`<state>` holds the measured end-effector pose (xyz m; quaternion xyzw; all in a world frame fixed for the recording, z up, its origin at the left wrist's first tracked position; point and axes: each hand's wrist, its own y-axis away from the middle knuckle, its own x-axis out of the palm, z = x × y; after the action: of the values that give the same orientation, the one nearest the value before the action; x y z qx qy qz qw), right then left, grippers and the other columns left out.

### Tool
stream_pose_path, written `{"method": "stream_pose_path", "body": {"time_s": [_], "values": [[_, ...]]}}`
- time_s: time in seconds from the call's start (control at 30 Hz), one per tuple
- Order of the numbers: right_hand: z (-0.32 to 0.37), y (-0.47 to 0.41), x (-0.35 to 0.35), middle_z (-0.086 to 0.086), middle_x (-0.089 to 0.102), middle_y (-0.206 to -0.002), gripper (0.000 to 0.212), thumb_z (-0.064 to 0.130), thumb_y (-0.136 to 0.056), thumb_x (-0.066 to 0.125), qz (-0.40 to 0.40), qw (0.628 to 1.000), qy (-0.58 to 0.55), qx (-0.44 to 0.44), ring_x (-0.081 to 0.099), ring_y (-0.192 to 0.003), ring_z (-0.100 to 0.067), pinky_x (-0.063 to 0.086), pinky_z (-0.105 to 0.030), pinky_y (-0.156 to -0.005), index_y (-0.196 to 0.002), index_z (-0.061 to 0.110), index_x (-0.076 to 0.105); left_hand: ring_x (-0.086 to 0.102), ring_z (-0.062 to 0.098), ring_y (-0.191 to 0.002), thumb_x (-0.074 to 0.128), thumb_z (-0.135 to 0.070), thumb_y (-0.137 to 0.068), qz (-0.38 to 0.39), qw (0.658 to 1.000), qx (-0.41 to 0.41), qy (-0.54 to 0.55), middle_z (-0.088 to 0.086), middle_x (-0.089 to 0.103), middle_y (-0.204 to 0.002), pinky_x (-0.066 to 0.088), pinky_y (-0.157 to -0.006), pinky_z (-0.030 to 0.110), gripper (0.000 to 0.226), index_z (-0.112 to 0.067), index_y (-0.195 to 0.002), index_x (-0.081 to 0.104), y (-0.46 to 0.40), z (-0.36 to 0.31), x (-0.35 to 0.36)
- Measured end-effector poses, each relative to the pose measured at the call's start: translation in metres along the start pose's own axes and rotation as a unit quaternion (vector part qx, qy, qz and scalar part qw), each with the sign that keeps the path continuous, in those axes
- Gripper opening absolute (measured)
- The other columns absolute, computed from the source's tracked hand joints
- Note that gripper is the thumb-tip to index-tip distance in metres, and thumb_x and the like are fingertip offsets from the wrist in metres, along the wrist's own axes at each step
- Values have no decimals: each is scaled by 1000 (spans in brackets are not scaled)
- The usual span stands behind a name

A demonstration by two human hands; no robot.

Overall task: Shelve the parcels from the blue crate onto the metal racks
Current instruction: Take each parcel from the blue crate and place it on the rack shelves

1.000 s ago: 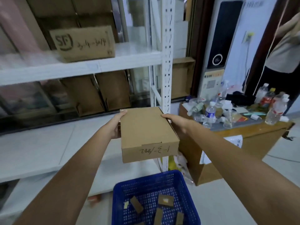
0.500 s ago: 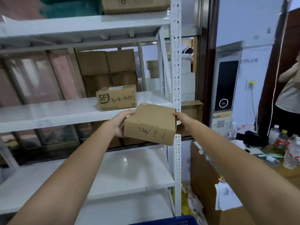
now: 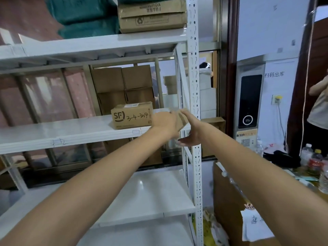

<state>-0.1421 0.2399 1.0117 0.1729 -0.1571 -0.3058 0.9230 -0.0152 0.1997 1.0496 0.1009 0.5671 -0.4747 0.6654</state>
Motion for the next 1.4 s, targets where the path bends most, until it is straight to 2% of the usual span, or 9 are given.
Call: {"method": "stream_pose_path", "body": {"time_s": [0.17, 0.37, 0.6, 0.73, 0.87, 1.0, 1.17, 1.27, 1.4], "values": [[0, -8, 8, -19, 65, -123, 57, 44, -76, 63, -56, 985, 96, -135, 65, -85, -33, 56, -47, -77, -122, 11, 59, 60, 22, -101, 67, -42, -80, 3, 994, 47, -97, 3, 62, -115, 33, -73, 32, 73, -8, -137, 37, 15, -37, 12], [-10, 18, -15, -13, 65, -98, 34, 38, -90, 56, -19, 990, 66, -125, 63, -83, -26, 53, -35, -61, -109, 10, 57, 56, 29, -110, 34, -56, -95, 61, 962, -32, 263, 13, 57, -130, 47, -87, 37, 63, -10, -134, 49, 12, 9, -32], [-7, 25, -27, -14, 62, -95, 49, 48, -83, 57, 34, 995, 34, -87, 63, -81, -27, 52, -33, -63, -117, 13, 52, 61, 31, -90, 61, -50, -84, 335, 677, -264, 599, 16, 65, -102, 48, -66, 44, 48, -16, -118, 49, 8, 86, 0], [-12, 12, -16, -15, 59, -97, 54, 52, -86, 53, 49, 995, 33, -84, 62, -80, -28, 55, -30, -52, -123, 14, 47, 61, 34, -104, 77, -30, -74, 285, 537, -328, 723, 16, 64, -117, 53, -74, 48, 59, -19, -125, 50, 13, 110, 31], [-11, 6, 25, -17, 62, -96, 66, 60, -79, 56, 73, 994, 12, -83, 65, -79, -30, 56, -34, -53, -126, 15, 45, 64, 34, -103, 77, -31, -73, 234, 522, -353, 740, 15, 68, -114, 52, -88, 47, 57, -18, -123, 52, 29, 139, 35], [-5, 10, 81, -19, 60, -127, 91, 56, -59, 73, 94, 989, 30, -110, 67, -93, -33, 56, -40, -65, -138, 20, 45, 66, 31, -89, 75, -35, -76, 196, 525, -384, 734, 14, 69, -100, 55, -65, 40, 45, -16, -112, 57, 57, 183, 23], [-10, 41, 178, -12, 66, -90, 39, 45, -84, 60, 151, 978, 26, -141, 66, -80, -26, 57, -32, -63, -109, 15, 56, 64, 33, -105, 73, -36, -76, 144, 529, -408, 730, 14, 67, -120, 52, -91, 48, 54, -18, -124, 56, 107, 267, 21], [-25, 52, 249, -7, 64, -71, 24, 38, -88, 57, 161, 974, 31, -153, 63, -73, -23, 55, -31, -61, -92, 14, 54, 65, 32, -95, 68, -36, -82, 114, 520, -414, 738, 13, 67, -111, 58, -73, 46, 42, -17, -117, 57, 154, 325, 18], [-63, 72, 359, -14, 59, -91, 26, 34, -90, 54, 181, 974, 28, -135, 61, -82, -28, 54, -35, -59, -107, 15, 51, 63, 35, -107, 71, -34, -76, 81, 516, -425, 740, 15, 64, -121, 52, -91, 51, 57, -18, -127, 54, 221, 417, 27]]}}
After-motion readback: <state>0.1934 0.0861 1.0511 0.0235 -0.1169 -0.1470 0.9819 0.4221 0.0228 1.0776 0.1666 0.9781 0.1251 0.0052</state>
